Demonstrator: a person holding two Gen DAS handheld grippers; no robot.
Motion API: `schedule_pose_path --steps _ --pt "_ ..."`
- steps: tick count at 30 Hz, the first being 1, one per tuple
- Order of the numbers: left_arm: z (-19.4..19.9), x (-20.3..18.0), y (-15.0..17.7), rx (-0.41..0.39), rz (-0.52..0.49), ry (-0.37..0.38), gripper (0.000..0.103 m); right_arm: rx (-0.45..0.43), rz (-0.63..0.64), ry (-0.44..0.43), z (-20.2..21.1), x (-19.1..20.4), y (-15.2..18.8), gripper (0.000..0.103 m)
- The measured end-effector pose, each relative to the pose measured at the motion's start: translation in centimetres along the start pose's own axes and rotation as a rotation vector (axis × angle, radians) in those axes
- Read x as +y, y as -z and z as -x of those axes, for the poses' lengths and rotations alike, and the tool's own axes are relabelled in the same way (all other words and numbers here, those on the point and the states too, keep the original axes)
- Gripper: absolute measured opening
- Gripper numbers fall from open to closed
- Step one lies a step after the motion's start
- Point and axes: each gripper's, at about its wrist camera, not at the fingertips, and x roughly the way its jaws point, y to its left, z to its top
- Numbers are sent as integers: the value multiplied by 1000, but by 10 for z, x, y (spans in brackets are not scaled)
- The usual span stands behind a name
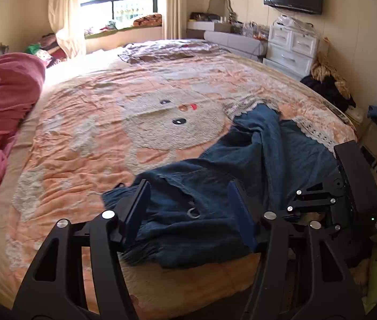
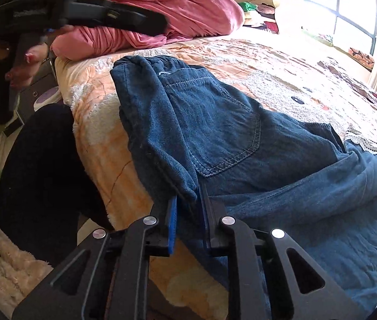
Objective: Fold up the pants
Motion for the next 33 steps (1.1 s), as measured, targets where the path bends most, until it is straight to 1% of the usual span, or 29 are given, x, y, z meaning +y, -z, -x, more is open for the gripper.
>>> schedule_pose_path --steps 2,4,5,6,8,10,11,13,15,17,19,21,23,25,26,28,29,30,31,32,33 --pt "-26 -2 6 78 18 29 22 1 -35 -20 4 -4 1 16" --pt "-46 4 22 165 57 19 21 3 -60 -34 8 -7 4 16" --pt "-53 7 33 195 74 21 21 2 -76 -46 10 -9 4 18" --pt "-55 11 42 207 85 24 21 0 -101 -65 14 -11 4 19" --pt "-48 14 54 186 101 42 21 -13 -154 -106 23 -17 3 25" --pt "-43 14 59 172 92 46 21 -54 -196 -131 36 -22 -2 26" --pt "-42 15 61 168 92 52 21 -73 -206 -134 41 -24 -4 27" --pt "-43 16 63 159 99 60 21 -103 -208 -112 48 -26 -13 28" --pt "-44 15 62 157 99 56 21 -99 -195 -91 44 -25 -22 28" --pt "-45 14 63 152 96 49 21 -54 -183 -43 32 -25 -30 28" --pt "-44 14 64 145 97 49 21 11 -189 -11 15 -26 -29 28" --pt "-45 15 63 146 100 56 21 115 -217 16 -7 -28 -19 29" --pt "-47 13 64 150 92 48 21 80 -243 35 -8 -27 -10 29" --pt "-49 11 63 147 84 37 21 73 -227 55 -7 -24 -9 29" --pt "-50 11 63 144 84 35 21 76 -224 54 -7 -24 -9 29" --pt "-50 12 63 134 91 36 21 66 -251 21 -1 -29 -10 30" --pt "-48 13 62 124 95 37 21 51 -277 -8 7 -33 -10 34" --pt "-44 13 61 110 99 40 21 31 -296 -28 12 -37 -11 41" --pt "-38 13 59 90 105 47 21 -2 -311 -36 23 -40 -12 44" --pt "-31 13 56 71 112 53 24 -35 -323 -37 36 -44 -11 48" --pt "-23 13 52 50 121 62 34 -67 -337 -38 49 -50 -10 49"
